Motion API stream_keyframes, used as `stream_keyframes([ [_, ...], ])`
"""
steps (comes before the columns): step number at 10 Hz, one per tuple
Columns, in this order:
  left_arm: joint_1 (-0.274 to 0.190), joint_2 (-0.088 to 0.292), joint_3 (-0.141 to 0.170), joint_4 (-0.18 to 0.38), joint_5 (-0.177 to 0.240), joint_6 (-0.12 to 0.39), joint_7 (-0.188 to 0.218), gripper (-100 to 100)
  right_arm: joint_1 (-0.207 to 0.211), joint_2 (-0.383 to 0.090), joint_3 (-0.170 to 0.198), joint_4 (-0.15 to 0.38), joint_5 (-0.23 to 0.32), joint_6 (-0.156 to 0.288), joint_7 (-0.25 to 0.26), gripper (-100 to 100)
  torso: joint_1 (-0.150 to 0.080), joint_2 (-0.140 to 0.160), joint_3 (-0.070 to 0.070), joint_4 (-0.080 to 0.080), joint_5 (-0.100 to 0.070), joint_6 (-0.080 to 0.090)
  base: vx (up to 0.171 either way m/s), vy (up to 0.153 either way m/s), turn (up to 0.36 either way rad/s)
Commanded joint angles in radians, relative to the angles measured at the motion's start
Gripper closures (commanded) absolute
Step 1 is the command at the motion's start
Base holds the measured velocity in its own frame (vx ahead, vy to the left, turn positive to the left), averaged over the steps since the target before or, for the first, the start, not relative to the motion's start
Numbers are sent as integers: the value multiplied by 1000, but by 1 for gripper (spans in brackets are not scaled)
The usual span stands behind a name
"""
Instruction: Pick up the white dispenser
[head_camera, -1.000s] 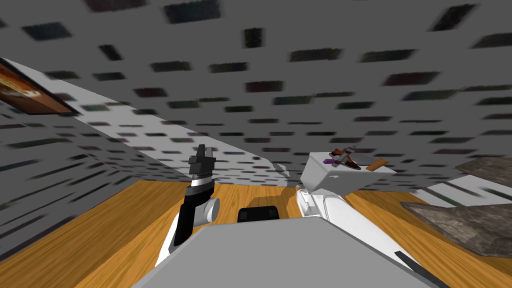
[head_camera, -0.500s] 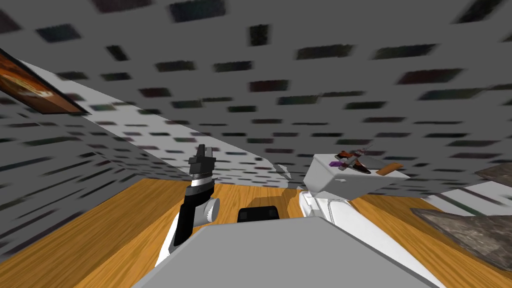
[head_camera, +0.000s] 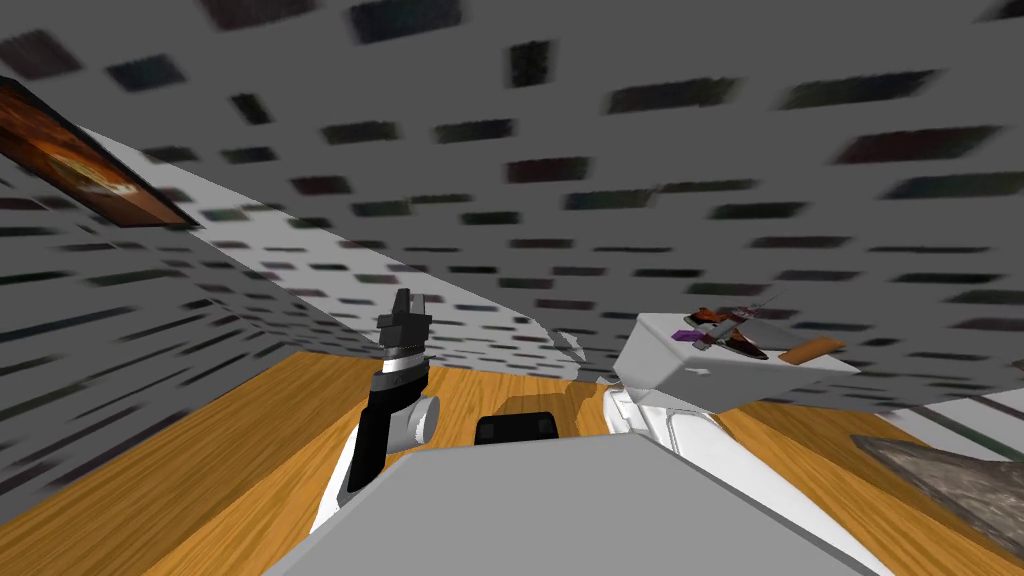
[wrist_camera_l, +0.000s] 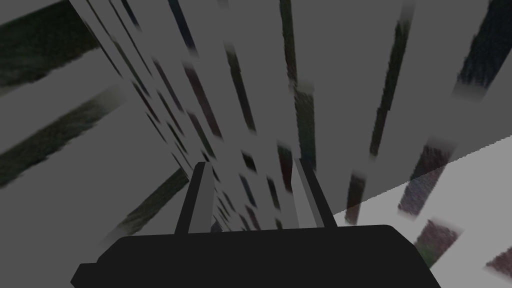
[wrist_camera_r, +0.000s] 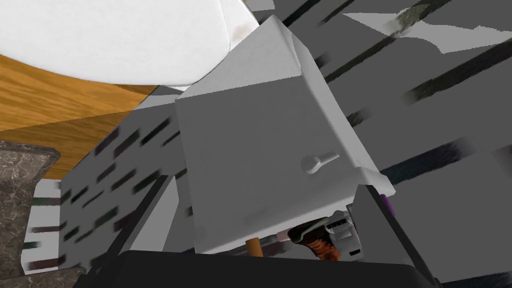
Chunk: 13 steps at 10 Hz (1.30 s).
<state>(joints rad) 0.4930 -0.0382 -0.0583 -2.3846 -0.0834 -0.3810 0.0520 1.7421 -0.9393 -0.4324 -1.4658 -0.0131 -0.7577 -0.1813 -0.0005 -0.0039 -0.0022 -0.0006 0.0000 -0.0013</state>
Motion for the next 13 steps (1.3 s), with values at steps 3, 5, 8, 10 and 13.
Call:
stream_keyframes([
  [3,0,0,0,0,0,0,0,0,73,-90,-40,40,3,-9,3,-100,-1,0,0,0,0,0,46,-7,52],
  [5,0,0,0,0,0,0,0,0,112,-144,-65,73,5,-17,5,-100,-1,-1,-1,0,0,0,48,-13,71],
  [8,0,0,0,0,0,0,0,0,178,-234,-112,133,10,-32,10,-100,-2,-1,0,0,-1,0,57,-26,77],
  [10,0,0,0,0,0,0,0,0,207,-288,-135,161,12,-39,13,-100,-2,-1,0,0,-1,0,53,-37,62],
  [13,0,0,0,0,0,0,0,0,232,-354,-157,187,15,-45,17,-100,-3,-1,-1,0,-1,0,51,-43,65],
])
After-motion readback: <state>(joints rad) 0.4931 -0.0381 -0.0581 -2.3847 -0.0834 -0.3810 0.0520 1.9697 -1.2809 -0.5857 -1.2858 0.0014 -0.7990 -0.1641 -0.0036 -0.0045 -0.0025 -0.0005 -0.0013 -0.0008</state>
